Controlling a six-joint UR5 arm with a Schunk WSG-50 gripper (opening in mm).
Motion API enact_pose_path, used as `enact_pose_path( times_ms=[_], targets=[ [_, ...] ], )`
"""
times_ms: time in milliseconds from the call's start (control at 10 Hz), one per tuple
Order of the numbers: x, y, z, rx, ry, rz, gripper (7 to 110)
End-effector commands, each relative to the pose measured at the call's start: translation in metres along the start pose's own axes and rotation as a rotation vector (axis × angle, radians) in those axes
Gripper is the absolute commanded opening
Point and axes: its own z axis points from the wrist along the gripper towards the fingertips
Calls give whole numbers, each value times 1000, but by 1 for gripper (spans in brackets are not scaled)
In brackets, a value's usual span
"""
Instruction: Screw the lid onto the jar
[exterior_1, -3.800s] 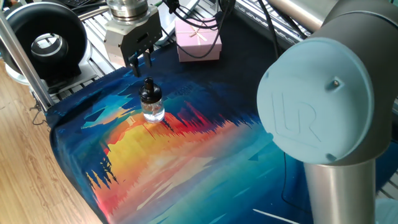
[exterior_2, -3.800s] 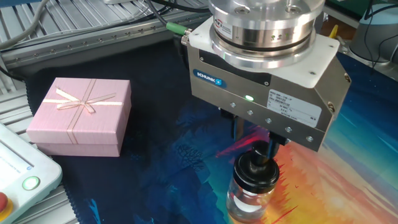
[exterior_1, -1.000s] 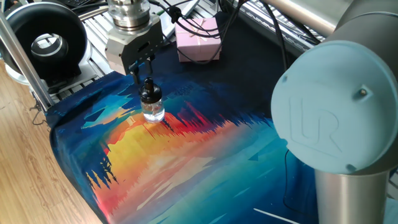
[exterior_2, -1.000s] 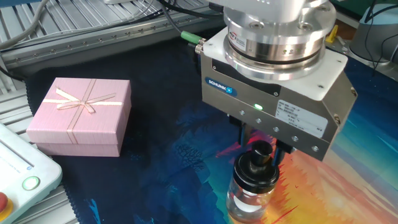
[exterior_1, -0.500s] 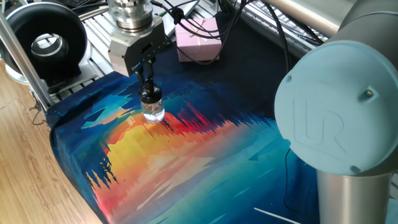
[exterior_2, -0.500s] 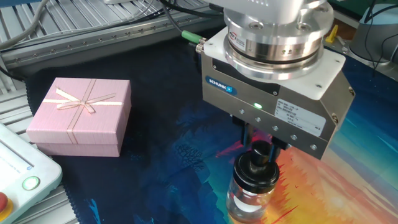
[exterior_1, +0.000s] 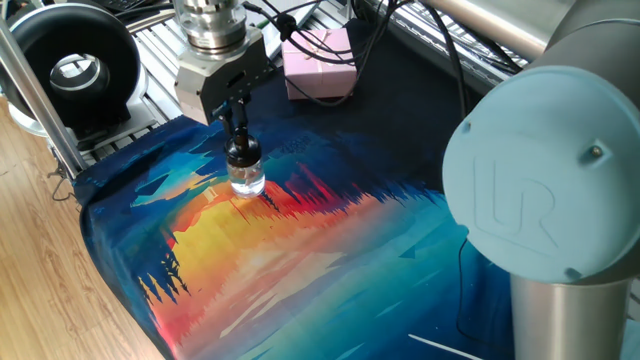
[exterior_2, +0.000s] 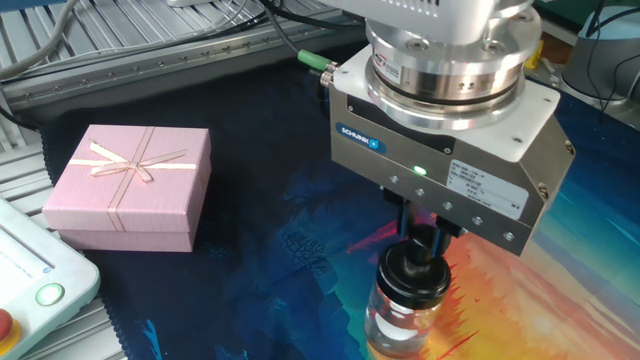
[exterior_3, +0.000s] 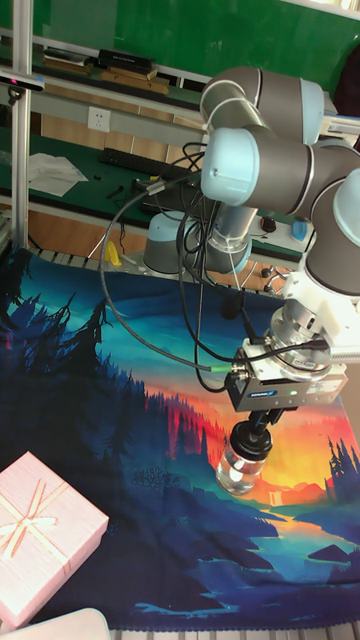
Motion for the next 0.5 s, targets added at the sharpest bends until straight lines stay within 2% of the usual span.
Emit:
enact_pose_path(
  times_ms=[0, 100, 400],
  targets=[
    [1, 2, 2, -19, 1, -22, 22],
    [0, 0, 5, -26, -6, -46, 44],
    [2, -6, 10, -20, -7, -55, 44]
  ],
)
